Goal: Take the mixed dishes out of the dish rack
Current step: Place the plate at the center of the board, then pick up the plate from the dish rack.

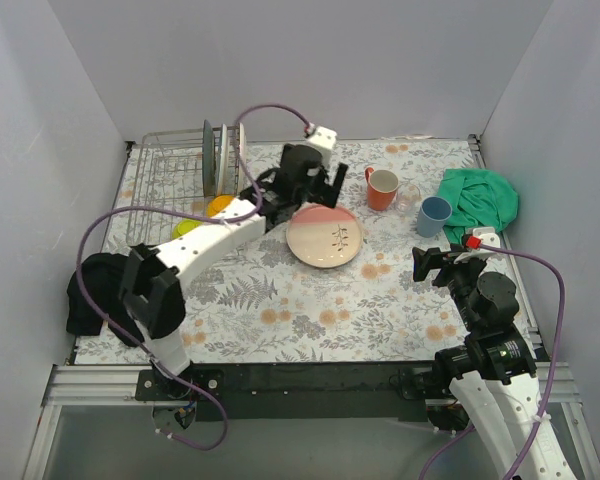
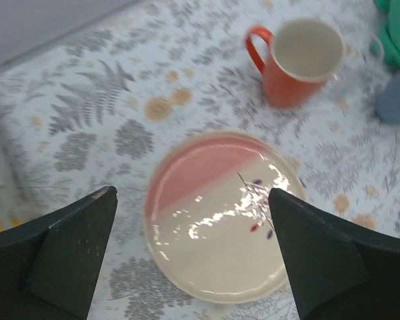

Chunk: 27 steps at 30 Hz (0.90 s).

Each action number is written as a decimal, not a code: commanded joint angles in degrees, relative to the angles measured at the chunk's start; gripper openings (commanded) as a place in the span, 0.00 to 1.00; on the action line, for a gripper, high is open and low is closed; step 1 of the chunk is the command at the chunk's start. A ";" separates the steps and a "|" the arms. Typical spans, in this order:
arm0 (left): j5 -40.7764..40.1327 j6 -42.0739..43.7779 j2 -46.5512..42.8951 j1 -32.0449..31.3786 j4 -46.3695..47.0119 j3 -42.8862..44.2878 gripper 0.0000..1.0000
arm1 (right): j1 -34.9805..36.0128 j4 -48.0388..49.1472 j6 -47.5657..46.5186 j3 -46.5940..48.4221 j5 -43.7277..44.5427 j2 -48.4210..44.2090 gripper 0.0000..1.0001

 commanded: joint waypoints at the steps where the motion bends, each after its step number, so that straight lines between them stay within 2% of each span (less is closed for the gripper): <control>1: 0.07 -2.98 -10.04 7.57 -0.09 -2.36 0.98 | 0.23 2.11 -0.13 0.23 -0.29 0.31 0.92; 9: 1.91 -7.54 -17.17 24.88 -0.18 -4.65 0.98 | 0.23 2.20 -0.05 0.31 -0.82 0.93 0.92; 14: 7.62 -10.89 -17.44 37.00 1.75 -5.62 0.98 | 0.14 2.46 -0.05 0.23 -1.79 1.45 0.92; 21: 11.84 -12.73 -10.16 43.09 3.43 -1.68 0.97 | 0.14 2.63 -0.22 0.23 -2.49 2.42 0.92; 27: 15.97 -13.79 -3.21 45.11 3.69 2.72 0.89 | 0.23 2.72 -0.40 0.23 -2.75 2.60 0.92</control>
